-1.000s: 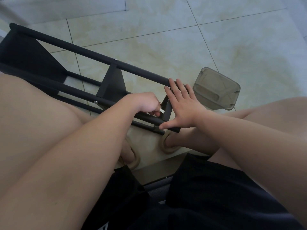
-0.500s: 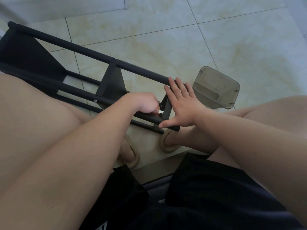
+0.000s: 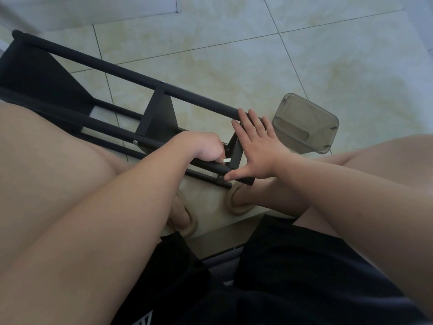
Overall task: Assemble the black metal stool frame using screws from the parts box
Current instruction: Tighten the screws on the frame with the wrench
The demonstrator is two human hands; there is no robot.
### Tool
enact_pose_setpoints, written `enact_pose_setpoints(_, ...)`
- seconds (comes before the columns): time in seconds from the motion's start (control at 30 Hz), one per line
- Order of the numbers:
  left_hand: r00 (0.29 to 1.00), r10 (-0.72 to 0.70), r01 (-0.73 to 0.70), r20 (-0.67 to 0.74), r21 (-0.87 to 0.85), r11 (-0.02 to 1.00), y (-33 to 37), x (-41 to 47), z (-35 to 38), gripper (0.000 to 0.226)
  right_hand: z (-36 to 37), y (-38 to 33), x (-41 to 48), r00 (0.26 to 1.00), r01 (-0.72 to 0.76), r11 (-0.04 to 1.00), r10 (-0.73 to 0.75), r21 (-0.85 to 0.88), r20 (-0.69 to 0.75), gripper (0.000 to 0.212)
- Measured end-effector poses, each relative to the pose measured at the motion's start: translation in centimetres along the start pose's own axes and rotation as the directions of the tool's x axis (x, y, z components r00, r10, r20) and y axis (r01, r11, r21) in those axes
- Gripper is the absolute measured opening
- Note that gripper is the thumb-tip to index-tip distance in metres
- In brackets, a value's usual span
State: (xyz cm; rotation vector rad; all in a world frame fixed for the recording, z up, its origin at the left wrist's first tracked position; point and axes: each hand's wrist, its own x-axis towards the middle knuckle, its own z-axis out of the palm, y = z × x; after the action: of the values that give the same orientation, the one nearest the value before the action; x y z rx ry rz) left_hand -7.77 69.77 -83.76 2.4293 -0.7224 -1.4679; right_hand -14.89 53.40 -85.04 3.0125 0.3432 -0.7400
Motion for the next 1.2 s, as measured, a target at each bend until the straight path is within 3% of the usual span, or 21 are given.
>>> enact_pose_setpoints(0.23, 0.987, -0.006, -0.014, -0.159, -0.125, 0.992, -1.1, 0.4, -0.2, 0.014, 0.0, 0.2, 0.1, 1.0, 0.001, 1.0, -0.001, 0.002, 0.003, 0.148)
enact_pose_setpoints(0.43, 0.984, 0.016, -0.05, -0.176, -0.193, 0.98, -1.1, 1.2, -0.2, 0.02, -0.1, 0.2, 0.1, 1.0, 0.003, 1.0, -0.003, 0.006, -0.003, 0.148)
enact_pose_setpoints(0.7, 0.986, -0.076, -0.018, -0.148, -0.552, 0.834, -0.6, 2.0, 0.8, 0.02, -0.1, 0.2, 0.1, 1.0, 0.004, 1.0, -0.004, 0.0, -0.001, 0.148)
enact_pose_setpoints(0.9, 0.963, -0.143, -0.033, -0.229, -0.626, 0.78, -0.4, 2.4, 1.3, 0.017, -0.2, 0.1, 0.1, 1.0, 0.004, 1.0, -0.004, 0.006, 0.004, 0.148)
enact_pose_setpoints(1.2, 0.956, -0.168, -0.042, -0.239, -0.682, 0.73, -0.5, 2.6, 1.2, 0.012, -0.3, 0.1, 0.0, 1.0, 0.004, 1.0, -0.004, 0.017, 0.004, 0.147)
